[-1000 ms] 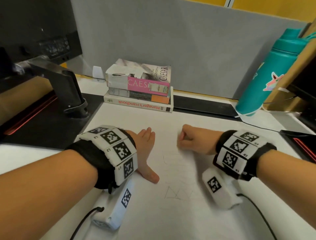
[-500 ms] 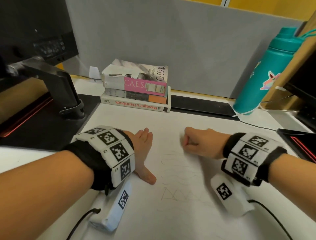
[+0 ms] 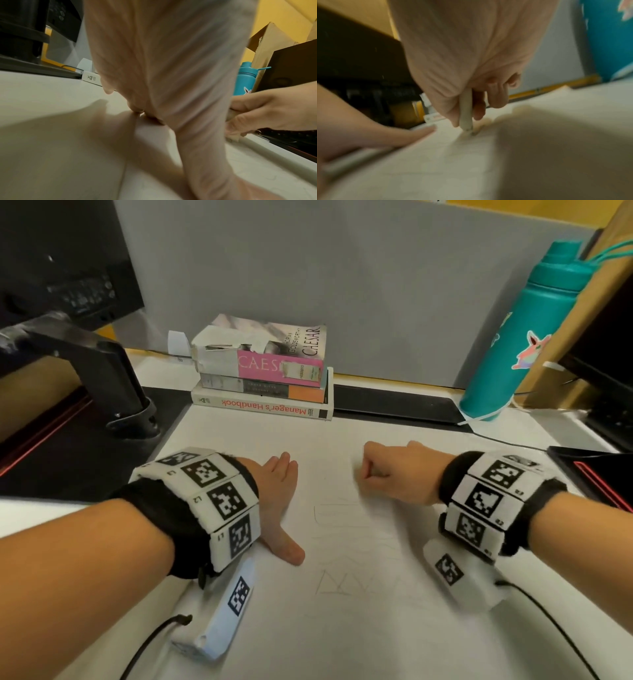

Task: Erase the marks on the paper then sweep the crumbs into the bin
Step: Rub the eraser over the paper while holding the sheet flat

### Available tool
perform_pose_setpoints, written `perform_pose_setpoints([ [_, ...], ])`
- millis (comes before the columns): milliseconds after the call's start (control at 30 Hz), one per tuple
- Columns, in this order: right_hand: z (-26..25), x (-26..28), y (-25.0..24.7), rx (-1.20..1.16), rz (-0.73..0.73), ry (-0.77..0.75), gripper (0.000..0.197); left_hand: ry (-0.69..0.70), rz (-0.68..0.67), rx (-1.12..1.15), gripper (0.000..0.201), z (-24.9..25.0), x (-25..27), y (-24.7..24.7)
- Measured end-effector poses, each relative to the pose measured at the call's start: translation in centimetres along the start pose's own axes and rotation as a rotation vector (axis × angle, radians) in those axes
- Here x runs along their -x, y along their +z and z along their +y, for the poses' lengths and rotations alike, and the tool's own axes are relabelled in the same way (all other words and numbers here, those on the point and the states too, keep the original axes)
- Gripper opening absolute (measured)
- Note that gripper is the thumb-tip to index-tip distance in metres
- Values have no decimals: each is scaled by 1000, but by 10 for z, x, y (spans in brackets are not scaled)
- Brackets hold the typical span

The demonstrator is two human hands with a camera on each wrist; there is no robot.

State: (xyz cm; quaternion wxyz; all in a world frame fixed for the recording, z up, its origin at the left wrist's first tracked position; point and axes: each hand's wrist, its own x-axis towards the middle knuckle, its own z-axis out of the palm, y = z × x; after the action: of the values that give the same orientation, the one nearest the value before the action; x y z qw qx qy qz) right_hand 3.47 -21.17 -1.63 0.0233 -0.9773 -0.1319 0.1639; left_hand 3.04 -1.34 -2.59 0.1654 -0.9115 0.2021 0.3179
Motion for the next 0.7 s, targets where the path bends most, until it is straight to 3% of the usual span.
perform_pose_setpoints([
  [67,-5,2,5,-122,-37,-9,7,-1,-4,19,127,0,0,1],
  [167,-1,-5,-6,54,4,69,7,-1,10,20,127,2,0,1],
  [233,-14,-10,-6,108,47,30,7,-9,19,12,128,3,-1,1],
  [333,-39,-17,5,-111,25,-69,7,-16,11,13,128,3,-2,2],
  [467,-36,-26,-3,54,74,-21,7,-11,28,10,129,2,-1,2],
  [567,-38,-23,3,-34,60,-70,8,-4,27,9,129,1,-3,2],
  [700,-5,-17,7,-199,167,87,6,-2,17,8,127,2,1,1],
])
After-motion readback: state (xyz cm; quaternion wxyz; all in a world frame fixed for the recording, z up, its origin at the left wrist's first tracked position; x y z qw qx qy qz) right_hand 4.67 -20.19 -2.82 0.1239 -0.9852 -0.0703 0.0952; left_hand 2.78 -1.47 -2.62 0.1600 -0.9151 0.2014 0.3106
